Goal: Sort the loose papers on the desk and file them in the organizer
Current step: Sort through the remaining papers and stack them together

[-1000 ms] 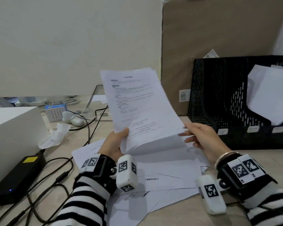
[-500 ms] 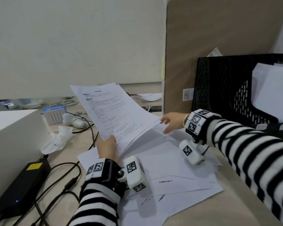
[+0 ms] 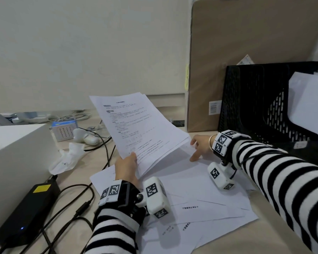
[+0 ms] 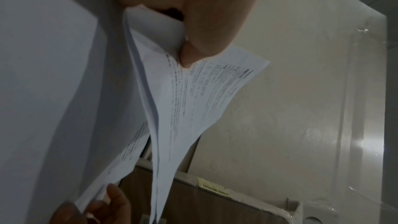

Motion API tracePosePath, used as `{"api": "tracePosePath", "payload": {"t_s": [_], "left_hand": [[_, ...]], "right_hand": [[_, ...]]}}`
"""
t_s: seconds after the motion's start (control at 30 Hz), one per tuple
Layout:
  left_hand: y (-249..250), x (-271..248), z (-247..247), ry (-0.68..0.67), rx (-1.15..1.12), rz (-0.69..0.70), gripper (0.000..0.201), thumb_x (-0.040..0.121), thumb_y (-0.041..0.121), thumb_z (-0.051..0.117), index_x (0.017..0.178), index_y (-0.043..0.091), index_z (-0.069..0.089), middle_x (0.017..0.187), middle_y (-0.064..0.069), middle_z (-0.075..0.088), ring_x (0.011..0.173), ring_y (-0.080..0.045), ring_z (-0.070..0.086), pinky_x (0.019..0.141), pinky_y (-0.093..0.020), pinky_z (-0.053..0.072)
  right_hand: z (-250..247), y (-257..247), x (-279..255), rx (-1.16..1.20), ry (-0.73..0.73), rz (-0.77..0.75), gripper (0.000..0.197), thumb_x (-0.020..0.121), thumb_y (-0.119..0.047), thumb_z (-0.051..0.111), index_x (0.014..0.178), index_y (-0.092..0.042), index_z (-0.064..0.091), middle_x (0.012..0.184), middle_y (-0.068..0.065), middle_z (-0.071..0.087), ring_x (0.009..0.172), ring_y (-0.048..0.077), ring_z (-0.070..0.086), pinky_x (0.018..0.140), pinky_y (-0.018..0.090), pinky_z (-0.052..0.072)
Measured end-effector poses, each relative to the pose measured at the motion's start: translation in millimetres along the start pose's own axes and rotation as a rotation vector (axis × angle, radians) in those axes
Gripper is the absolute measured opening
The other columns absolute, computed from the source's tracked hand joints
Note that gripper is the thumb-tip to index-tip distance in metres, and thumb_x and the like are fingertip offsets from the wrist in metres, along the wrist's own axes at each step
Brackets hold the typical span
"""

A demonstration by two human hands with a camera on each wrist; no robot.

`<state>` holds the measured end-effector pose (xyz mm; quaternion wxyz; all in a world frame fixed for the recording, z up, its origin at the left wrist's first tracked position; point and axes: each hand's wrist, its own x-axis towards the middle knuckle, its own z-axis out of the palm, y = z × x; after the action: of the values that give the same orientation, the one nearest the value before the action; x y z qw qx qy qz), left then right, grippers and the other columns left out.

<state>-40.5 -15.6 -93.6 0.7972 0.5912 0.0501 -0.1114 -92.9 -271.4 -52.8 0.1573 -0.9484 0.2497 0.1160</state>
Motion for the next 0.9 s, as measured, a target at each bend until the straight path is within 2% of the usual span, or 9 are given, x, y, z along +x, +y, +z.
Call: {"api": "tracePosePath", "payload": {"t_s": [0.1, 0.23, 0.3, 0.4, 0.53, 0.6, 0.67, 0.77, 0.9], "left_hand": [[3.8, -6.5, 0.8, -0.018, -0.007, -0.017, 0.039, 0.098, 0.010, 0.048, 0.137, 0.004, 0.048, 0.120, -0.014, 0.064, 0.108, -0.036, 0.061, 0.098, -0.051, 0.048], [6.4, -9.3, -1.1, -0.043, -0.009, -0.024, 0.039, 0.099, 0.007, 0.045, 0.138, 0.003, 0.046, 0.121, -0.014, 0.062, 0.110, -0.034, 0.060, 0.084, -0.041, 0.050], [7.8, -11.2, -2.5, -0.041, 0.010, -0.026, 0.038, 0.099, 0.006, 0.045, 0.137, 0.003, 0.047, 0.118, -0.014, 0.062, 0.109, -0.034, 0.060, 0.081, -0.039, 0.049], [12.0, -13.4, -5.0, -0.038, 0.026, -0.036, 0.034, 0.097, 0.002, 0.045, 0.131, 0.000, 0.050, 0.115, -0.015, 0.061, 0.111, -0.036, 0.059, 0.082, -0.041, 0.050], [14.3, -15.4, -6.4, -0.064, 0.036, -0.099, 0.027, 0.095, 0.003, 0.047, 0.122, 0.005, 0.053, 0.117, -0.013, 0.062, 0.109, -0.037, 0.058, 0.064, -0.037, 0.051], [14.3, -17.3, -3.4, -0.129, 0.044, -0.129, 0.032, 0.097, 0.006, 0.048, 0.129, 0.003, 0.052, 0.116, -0.015, 0.065, 0.104, -0.036, 0.062, 0.066, -0.038, 0.051], [16.4, -22.8, 0.6, -0.216, 0.071, -0.142, 0.026, 0.099, 0.006, 0.048, 0.123, 0.000, 0.053, 0.103, -0.016, 0.068, 0.090, -0.033, 0.065, 0.065, -0.037, 0.051], [18.5, -29.6, 4.3, -0.318, 0.114, -0.123, 0.021, 0.101, 0.009, 0.047, 0.118, 0.000, 0.054, 0.086, -0.012, 0.072, 0.071, -0.027, 0.070, 0.053, -0.033, 0.053], [20.2, -34.3, 8.5, -0.335, 0.138, -0.077, 0.024, 0.101, 0.025, 0.048, 0.106, 0.003, 0.057, 0.059, -0.004, 0.071, 0.047, -0.016, 0.067, 0.040, -0.022, 0.050]], "right_hand": [[-3.0, 4.2, -4.6, 0.019, -0.027, 0.016, 0.072, 0.067, -0.042, 0.083, 0.125, -0.024, 0.046, 0.113, -0.003, 0.055, 0.104, 0.020, 0.054, 0.089, 0.031, 0.044], [-6.3, 2.9, -10.6, 0.035, 0.049, -0.012, 0.026, 0.076, -0.027, 0.078, 0.090, -0.019, 0.057, 0.085, -0.007, 0.055, 0.096, 0.022, 0.056, 0.076, 0.025, 0.042], [-15.8, 4.0, -12.1, 0.098, 0.236, 0.037, 0.015, 0.080, -0.019, 0.071, 0.075, -0.014, 0.058, 0.076, 0.000, 0.055, 0.088, 0.024, 0.057, 0.066, 0.023, 0.041], [-43.6, 11.7, -24.2, 0.451, 0.722, 0.102, 0.017, 0.084, -0.006, 0.058, 0.097, -0.001, 0.067, 0.100, 0.017, 0.067, 0.099, 0.033, 0.062, 0.072, 0.028, 0.043], [-74.5, 20.2, -67.0, 0.865, 1.173, -0.177, 0.017, 0.083, -0.001, 0.057, 0.092, -0.010, 0.068, 0.094, 0.009, 0.069, 0.091, 0.023, 0.062, 0.079, 0.027, 0.044], [-73.3, 24.3, -87.6, 0.976, 1.149, -0.328, 0.019, 0.081, -0.002, 0.061, 0.076, -0.019, 0.065, 0.083, -0.002, 0.069, 0.083, 0.015, 0.063, 0.077, 0.024, 0.047], [-60.4, 34.3, -99.4, 1.010, 1.063, -0.406, 0.026, 0.079, -0.001, 0.062, 0.069, -0.024, 0.069, 0.093, -0.007, 0.071, 0.093, 0.010, 0.066, 0.088, 0.029, 0.052], [-31.6, 51.7, -105.9, 0.806, 1.016, -0.324, 0.035, 0.073, -0.005, 0.067, 0.064, -0.038, 0.073, 0.127, -0.011, 0.059, 0.126, 0.014, 0.048, 0.109, 0.043, 0.036], [-0.7, 57.8, -115.2, 0.795, 0.882, -0.225, 0.045, 0.081, 0.005, 0.065, 0.062, -0.036, 0.069, 0.151, -0.005, 0.030, 0.140, 0.017, 0.019, 0.117, 0.033, 0.021]]}}
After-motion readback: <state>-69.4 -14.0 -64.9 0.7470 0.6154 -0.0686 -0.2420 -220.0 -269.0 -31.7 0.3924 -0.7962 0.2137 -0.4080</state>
